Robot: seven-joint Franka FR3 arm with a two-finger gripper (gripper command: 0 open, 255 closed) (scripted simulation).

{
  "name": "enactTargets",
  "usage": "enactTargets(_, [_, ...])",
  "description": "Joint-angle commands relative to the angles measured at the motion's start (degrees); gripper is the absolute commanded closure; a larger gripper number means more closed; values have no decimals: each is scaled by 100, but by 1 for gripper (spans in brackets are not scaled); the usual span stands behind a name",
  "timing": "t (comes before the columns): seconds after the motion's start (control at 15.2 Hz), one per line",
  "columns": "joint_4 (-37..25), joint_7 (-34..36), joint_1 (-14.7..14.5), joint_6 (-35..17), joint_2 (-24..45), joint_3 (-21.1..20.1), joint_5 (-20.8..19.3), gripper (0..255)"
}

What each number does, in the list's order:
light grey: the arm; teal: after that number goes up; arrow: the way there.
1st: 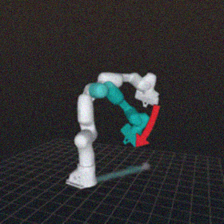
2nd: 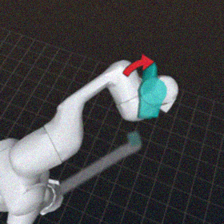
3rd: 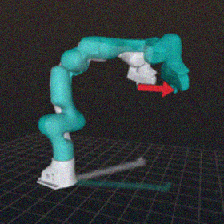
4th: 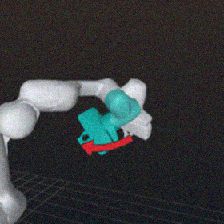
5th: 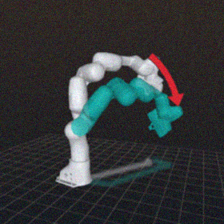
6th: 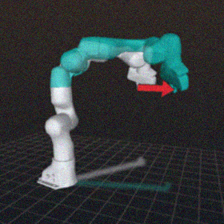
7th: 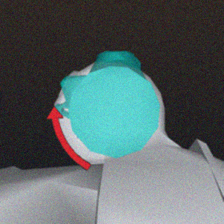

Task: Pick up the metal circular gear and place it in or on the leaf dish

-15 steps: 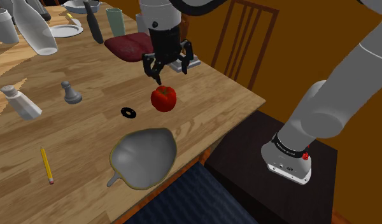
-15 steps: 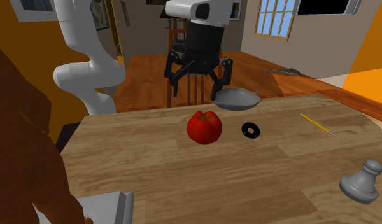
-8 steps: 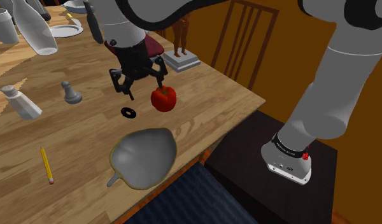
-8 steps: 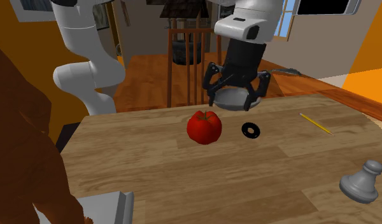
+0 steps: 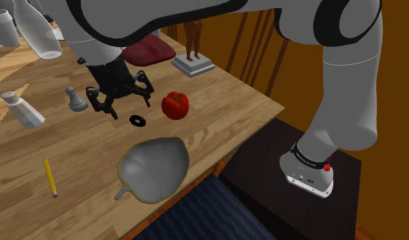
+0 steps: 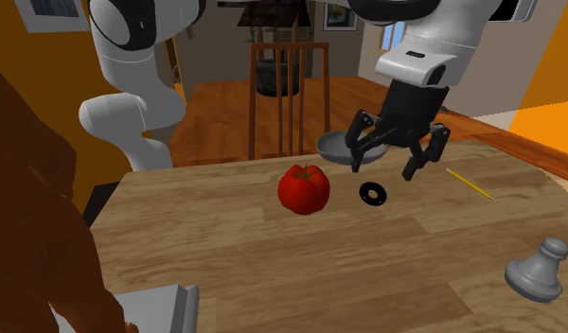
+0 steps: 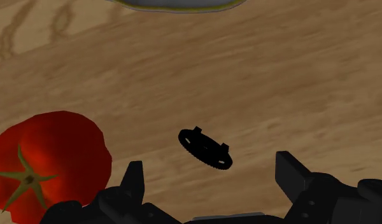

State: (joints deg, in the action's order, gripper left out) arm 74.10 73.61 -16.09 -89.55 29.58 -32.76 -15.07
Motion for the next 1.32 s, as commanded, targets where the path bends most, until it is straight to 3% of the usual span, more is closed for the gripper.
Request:
enactTargets(0.0, [133,24,16,-138,9,6,-4,0])
enactTargets(0.26, [595,44,111,-525,-60,6,11,0])
enactTargets(0.79, [595,44,111,-524,-60,6,11,0])
enactTargets(0.86, [595,44,111,-524,-60,6,11,255])
enactTargets(1.25, [593,44,111,-523,-60,6,11,255])
